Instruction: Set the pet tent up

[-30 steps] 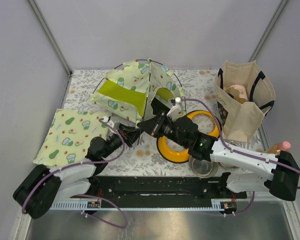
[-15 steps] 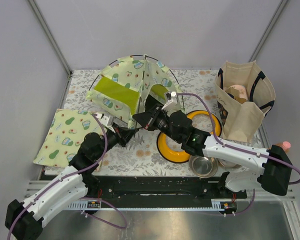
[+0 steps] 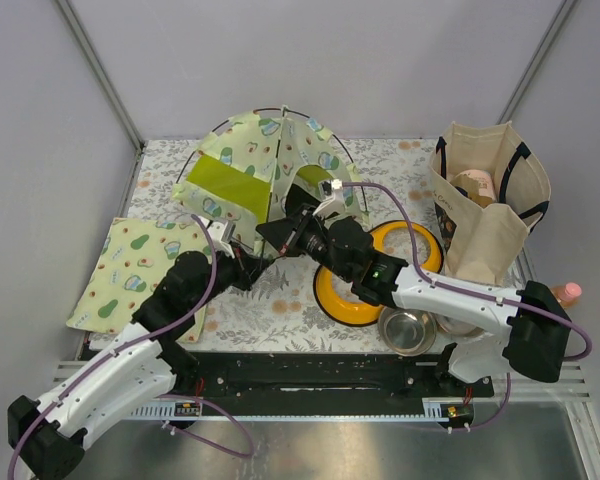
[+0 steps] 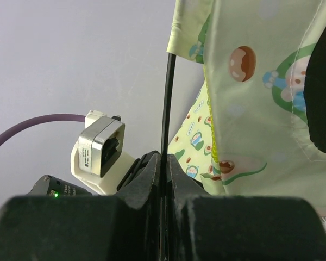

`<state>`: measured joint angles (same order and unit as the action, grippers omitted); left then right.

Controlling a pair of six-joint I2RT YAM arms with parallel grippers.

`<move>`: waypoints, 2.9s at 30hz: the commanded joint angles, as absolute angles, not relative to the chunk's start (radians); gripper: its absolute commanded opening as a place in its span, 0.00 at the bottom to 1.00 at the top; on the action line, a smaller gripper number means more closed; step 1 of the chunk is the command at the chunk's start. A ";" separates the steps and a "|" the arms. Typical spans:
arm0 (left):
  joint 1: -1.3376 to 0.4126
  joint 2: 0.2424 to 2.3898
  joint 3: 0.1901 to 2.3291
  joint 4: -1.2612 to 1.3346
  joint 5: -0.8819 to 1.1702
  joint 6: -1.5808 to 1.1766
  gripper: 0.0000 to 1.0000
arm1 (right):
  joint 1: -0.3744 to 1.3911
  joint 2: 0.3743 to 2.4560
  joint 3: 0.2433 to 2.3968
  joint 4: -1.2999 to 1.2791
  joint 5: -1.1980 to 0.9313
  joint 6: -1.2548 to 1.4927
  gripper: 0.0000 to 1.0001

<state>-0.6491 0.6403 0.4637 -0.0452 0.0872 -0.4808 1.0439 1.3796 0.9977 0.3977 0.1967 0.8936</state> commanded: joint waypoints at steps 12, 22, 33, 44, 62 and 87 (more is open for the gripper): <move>-0.729 0.641 0.561 -0.305 0.172 -0.359 0.00 | 0.956 1.400 1.091 0.552 0.227 0.654 0.00; -0.782 0.608 0.526 -0.299 0.130 -0.353 0.00 | 0.887 1.479 1.117 0.721 0.141 0.698 0.00; -0.816 0.538 0.492 -0.336 0.094 -0.382 0.00 | 0.856 1.520 1.140 0.828 0.150 0.735 0.00; -0.822 0.577 0.618 -0.360 0.005 -0.636 0.00 | 0.853 1.512 1.085 0.848 0.003 0.759 0.00; -0.821 0.546 0.629 -0.296 -0.113 -1.037 0.00 | 0.974 1.578 1.005 0.943 0.024 0.686 0.00; -0.822 0.587 0.471 -0.177 -0.204 -0.896 0.00 | 1.060 1.408 0.764 0.611 0.006 0.776 0.59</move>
